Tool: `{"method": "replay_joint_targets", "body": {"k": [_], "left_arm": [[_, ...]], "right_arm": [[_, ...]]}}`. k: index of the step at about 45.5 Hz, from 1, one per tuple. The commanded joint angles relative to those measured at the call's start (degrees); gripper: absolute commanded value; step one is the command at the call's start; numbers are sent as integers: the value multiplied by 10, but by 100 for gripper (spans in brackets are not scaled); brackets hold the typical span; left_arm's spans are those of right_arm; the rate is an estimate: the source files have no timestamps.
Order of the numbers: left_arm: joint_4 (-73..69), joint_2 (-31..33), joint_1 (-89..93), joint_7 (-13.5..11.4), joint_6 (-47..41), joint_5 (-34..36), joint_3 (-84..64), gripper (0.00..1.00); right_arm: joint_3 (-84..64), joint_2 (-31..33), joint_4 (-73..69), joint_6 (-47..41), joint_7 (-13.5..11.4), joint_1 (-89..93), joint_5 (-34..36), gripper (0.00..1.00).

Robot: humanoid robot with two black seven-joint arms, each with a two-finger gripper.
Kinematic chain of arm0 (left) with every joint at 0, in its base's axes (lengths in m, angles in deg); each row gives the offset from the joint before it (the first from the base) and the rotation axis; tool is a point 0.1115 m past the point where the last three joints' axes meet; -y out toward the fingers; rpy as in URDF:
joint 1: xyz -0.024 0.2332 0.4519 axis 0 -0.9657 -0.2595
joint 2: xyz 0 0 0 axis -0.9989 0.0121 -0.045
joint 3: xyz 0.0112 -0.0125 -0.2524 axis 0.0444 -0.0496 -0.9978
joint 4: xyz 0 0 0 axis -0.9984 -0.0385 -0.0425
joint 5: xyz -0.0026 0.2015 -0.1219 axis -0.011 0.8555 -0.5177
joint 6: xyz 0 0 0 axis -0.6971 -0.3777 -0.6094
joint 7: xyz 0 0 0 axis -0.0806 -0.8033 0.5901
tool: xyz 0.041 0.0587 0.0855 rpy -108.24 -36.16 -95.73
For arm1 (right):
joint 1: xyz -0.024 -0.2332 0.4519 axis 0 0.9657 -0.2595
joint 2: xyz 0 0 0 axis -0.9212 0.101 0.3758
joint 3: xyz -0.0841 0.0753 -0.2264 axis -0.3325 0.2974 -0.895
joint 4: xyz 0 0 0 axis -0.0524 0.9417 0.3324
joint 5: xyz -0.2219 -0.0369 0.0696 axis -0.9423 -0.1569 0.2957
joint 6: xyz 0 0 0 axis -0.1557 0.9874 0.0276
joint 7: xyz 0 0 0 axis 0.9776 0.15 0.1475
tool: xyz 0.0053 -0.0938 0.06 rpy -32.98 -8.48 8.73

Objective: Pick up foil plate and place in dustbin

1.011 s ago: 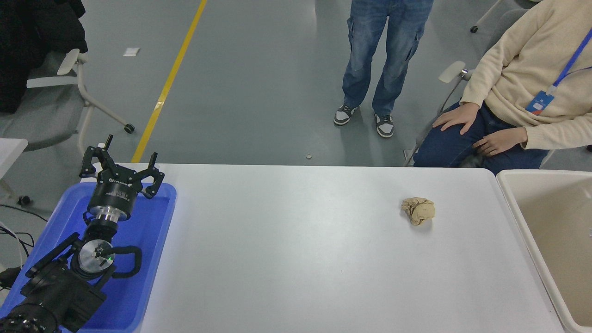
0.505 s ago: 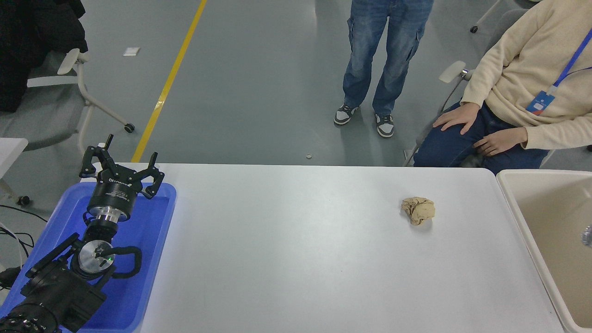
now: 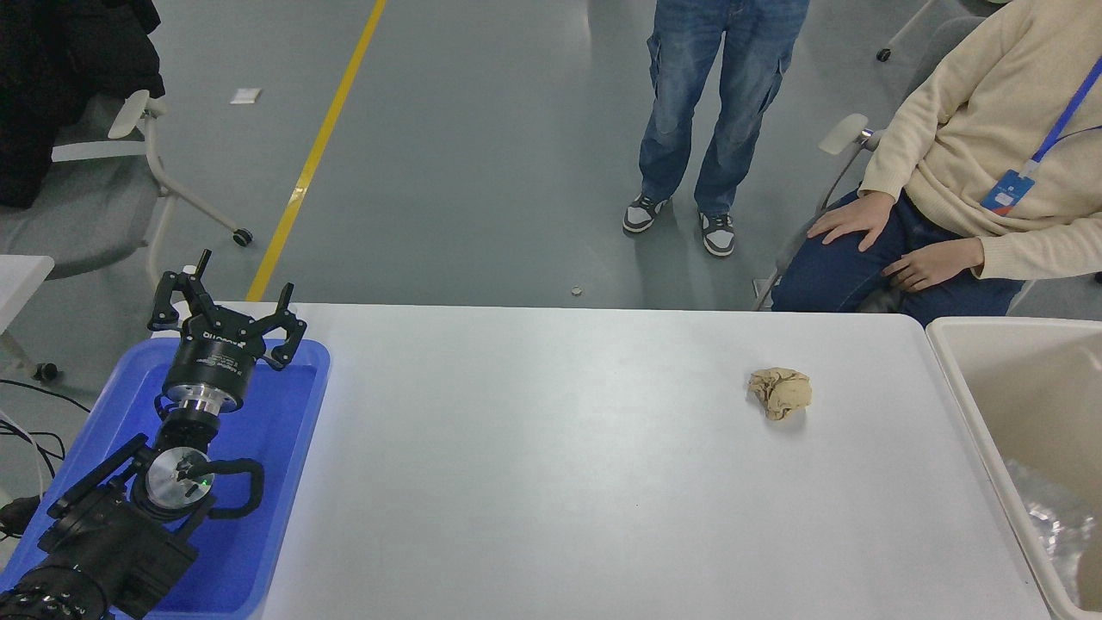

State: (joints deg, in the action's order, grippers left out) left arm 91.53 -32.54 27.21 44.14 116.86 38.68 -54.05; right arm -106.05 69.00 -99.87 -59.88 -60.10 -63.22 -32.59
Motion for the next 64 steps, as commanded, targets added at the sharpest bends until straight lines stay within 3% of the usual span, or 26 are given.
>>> {"method": "replay_joint_targets", "body": {"k": [1,14,26,35,37,49,64], "left_arm": [[0,0,0,0,0,0,0,100],[0,0,0,0,1,0,0,100],[0,0,0,0,2,0,-1,100],[0,0,0,0,2,-1,-1,100],[0,0,0,0,2,0,-1,100],[0,0,0,0,1,0,0,100],[0,0,0,0,-1,0,0,100]], "right_arm": [[-1,4,-57,3,0,-35,1,100],[-71,94,-310,-3,0,-150,-9,100],[-294,127,-542,-30,2,-391,-11,100],[-429,63,-645,-125,2,-570,-11,100],[-458,22,-659,-209,2,-624,-11,100],[-474,-83,-659,-490,2,-764,-10,100],[-418,-153,-660,-494,1,-867,-11,100]]}}
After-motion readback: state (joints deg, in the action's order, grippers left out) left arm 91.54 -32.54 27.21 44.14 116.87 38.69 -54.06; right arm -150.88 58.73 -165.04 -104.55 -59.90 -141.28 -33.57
